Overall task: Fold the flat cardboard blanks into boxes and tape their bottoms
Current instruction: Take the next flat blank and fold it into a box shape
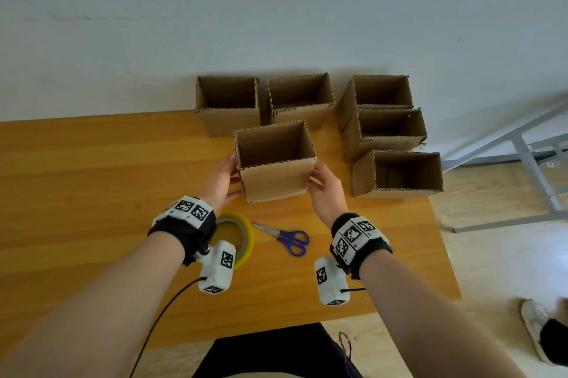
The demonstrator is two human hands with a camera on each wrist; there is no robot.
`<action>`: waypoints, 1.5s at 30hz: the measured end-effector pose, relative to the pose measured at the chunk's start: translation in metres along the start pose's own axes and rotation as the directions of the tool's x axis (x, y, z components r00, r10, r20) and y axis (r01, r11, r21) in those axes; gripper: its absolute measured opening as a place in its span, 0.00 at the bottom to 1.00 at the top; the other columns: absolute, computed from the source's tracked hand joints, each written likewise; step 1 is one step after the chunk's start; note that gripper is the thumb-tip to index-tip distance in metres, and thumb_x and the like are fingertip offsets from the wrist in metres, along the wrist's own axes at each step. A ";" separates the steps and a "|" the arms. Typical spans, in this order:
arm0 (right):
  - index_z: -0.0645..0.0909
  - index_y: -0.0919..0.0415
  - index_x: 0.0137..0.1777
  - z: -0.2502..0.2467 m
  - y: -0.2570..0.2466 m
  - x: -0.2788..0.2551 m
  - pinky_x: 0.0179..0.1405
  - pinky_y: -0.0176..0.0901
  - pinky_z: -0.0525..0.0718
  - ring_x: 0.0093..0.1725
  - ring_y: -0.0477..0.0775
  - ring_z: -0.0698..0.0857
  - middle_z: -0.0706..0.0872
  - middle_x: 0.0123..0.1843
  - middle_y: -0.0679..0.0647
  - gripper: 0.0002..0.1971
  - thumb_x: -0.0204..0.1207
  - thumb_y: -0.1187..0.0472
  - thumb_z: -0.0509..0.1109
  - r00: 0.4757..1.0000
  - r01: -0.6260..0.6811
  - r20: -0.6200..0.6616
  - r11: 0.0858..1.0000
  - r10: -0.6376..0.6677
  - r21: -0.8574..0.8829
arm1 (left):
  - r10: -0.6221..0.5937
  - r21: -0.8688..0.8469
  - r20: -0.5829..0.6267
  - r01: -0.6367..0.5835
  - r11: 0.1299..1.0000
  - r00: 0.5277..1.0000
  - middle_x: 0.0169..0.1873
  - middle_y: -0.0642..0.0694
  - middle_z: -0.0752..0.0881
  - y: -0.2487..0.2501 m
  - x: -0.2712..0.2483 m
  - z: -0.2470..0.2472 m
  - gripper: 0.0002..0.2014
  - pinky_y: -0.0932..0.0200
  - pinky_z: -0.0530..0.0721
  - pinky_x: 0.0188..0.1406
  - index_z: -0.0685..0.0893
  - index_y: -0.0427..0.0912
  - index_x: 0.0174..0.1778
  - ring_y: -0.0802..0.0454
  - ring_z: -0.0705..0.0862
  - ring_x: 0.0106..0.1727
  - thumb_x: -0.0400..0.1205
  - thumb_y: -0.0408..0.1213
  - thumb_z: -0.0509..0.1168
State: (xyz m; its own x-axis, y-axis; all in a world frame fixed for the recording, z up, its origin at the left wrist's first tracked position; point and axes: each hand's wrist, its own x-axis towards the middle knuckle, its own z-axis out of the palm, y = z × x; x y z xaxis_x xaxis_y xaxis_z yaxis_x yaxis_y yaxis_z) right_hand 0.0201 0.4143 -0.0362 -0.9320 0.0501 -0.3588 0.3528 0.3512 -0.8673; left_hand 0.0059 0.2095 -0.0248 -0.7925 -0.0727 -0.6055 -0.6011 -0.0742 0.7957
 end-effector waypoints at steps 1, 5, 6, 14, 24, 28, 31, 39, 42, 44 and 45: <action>0.76 0.58 0.69 0.000 0.001 0.000 0.68 0.48 0.78 0.67 0.52 0.78 0.82 0.66 0.54 0.19 0.81 0.73 0.58 1.000 -0.027 -0.009 0.999 0.028 0.040 | -0.012 -0.026 0.001 0.012 1.000 1.000 0.67 0.42 0.79 0.000 -0.001 -0.001 0.22 0.40 0.75 0.68 0.72 0.49 0.74 0.45 0.78 0.65 0.86 0.53 0.51; 0.79 0.58 0.60 -0.001 -0.006 0.000 0.69 0.50 0.78 0.61 0.54 0.82 0.85 0.56 0.53 0.11 0.86 0.58 0.57 0.982 -0.178 0.003 0.934 0.187 0.311 | -0.044 -0.125 0.029 0.048 0.991 0.999 0.68 0.42 0.78 0.002 -0.001 -0.004 0.22 0.37 0.71 0.71 0.73 0.48 0.73 0.44 0.76 0.69 0.85 0.52 0.54; 0.76 0.58 0.64 -0.002 -0.009 0.000 0.69 0.47 0.78 0.61 0.53 0.82 0.84 0.56 0.53 0.14 0.86 0.53 0.57 0.978 -0.203 0.026 0.913 0.207 0.354 | -0.044 -0.138 0.045 0.050 0.989 0.998 0.68 0.42 0.78 0.003 0.000 -0.005 0.22 0.37 0.71 0.71 0.73 0.49 0.73 0.44 0.76 0.69 0.84 0.52 0.55; 0.72 0.51 0.75 0.000 -0.011 0.005 0.70 0.57 0.76 0.68 0.53 0.79 0.81 0.68 0.52 0.28 0.79 0.39 0.61 0.971 -0.231 0.137 0.920 0.197 0.316 | -0.077 -0.056 0.128 0.085 0.995 0.989 0.66 0.49 0.81 0.006 -0.003 -0.008 0.25 0.45 0.72 0.70 0.72 0.53 0.75 0.46 0.75 0.69 0.81 0.45 0.64; 0.61 0.44 0.80 -0.002 -0.021 0.009 0.66 0.61 0.80 0.65 0.55 0.81 0.81 0.67 0.54 0.31 0.81 0.60 0.67 0.974 -0.201 0.163 0.932 0.157 0.302 | 0.023 0.004 0.094 -0.023 1.000 0.995 0.63 0.51 0.75 0.022 -0.010 -0.005 0.34 0.39 0.75 0.61 0.63 0.63 0.77 0.50 0.77 0.60 0.82 0.25 0.59; 0.56 0.30 0.78 -0.005 -0.027 0.011 0.67 0.70 0.76 0.70 0.59 0.77 0.74 0.75 0.55 0.34 0.82 0.65 0.63 0.974 -0.157 0.201 0.952 0.105 0.264 | 0.034 -0.018 0.111 -0.032 0.999 0.993 0.47 0.56 0.75 0.028 -0.013 -0.003 0.31 0.44 0.79 0.47 0.68 0.62 0.70 0.55 0.78 0.49 0.81 0.20 0.56; 0.62 0.29 0.74 -0.007 -0.029 0.012 0.64 0.71 0.78 0.70 0.60 0.77 0.72 0.77 0.52 0.34 0.82 0.71 0.61 0.973 -0.122 0.222 0.959 0.064 0.258 | 0.038 -0.054 0.147 -0.031 0.998 0.988 0.51 0.50 0.79 0.031 -0.014 -0.006 0.29 0.42 0.84 0.41 0.74 0.59 0.64 0.46 0.81 0.54 0.80 0.17 0.55; 0.82 0.45 0.59 -0.005 -0.025 0.013 0.59 0.71 0.82 0.64 0.60 0.81 0.80 0.67 0.51 0.17 0.81 0.69 0.63 0.982 -0.119 0.182 0.934 0.060 0.337 | 0.062 0.047 0.193 -0.072 0.996 0.979 0.63 0.48 0.79 0.027 -0.010 -0.010 0.17 0.32 0.79 0.61 0.85 0.53 0.51 0.38 0.77 0.64 0.84 0.26 0.56; 0.83 0.47 0.59 -0.007 -0.026 0.012 0.65 0.69 0.78 0.64 0.63 0.78 0.79 0.64 0.49 0.14 0.84 0.61 0.58 0.973 -0.174 0.211 0.911 0.099 0.375 | 0.025 0.012 0.268 -0.030 0.999 0.963 0.63 0.46 0.79 0.028 -0.012 -0.014 0.10 0.32 0.75 0.66 0.84 0.54 0.55 0.36 0.76 0.66 0.83 0.48 0.60; 0.82 0.45 0.60 -0.007 -0.028 0.011 0.66 0.70 0.76 0.66 0.66 0.76 0.78 0.65 0.50 0.13 0.83 0.48 0.58 0.964 -0.190 0.248 0.909 0.100 0.372 | -0.005 0.073 0.323 -0.019 0.997 0.946 0.67 0.48 0.76 0.028 -0.011 -0.017 0.26 0.32 0.72 0.68 0.83 0.60 0.57 0.39 0.74 0.69 0.65 0.66 0.71; 0.81 0.45 0.61 -0.007 -0.029 0.010 0.67 0.69 0.76 0.66 0.66 0.75 0.77 0.66 0.51 0.16 0.80 0.43 0.58 0.958 -0.199 0.266 0.910 0.104 0.363 | -0.018 0.102 0.345 -0.019 0.995 0.938 0.68 0.50 0.75 0.028 -0.009 -0.019 0.34 0.33 0.72 0.68 0.82 0.62 0.58 0.41 0.73 0.69 0.56 0.68 0.76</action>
State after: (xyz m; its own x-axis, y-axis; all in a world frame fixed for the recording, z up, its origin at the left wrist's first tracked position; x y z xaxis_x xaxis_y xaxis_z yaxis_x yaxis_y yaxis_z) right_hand -0.0004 0.4116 -0.0124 -0.8346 -0.1644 -0.5257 0.5369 -0.0297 -0.8431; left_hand -0.0022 0.1894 0.0027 -0.7685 0.2767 -0.5769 -0.5934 0.0291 0.8044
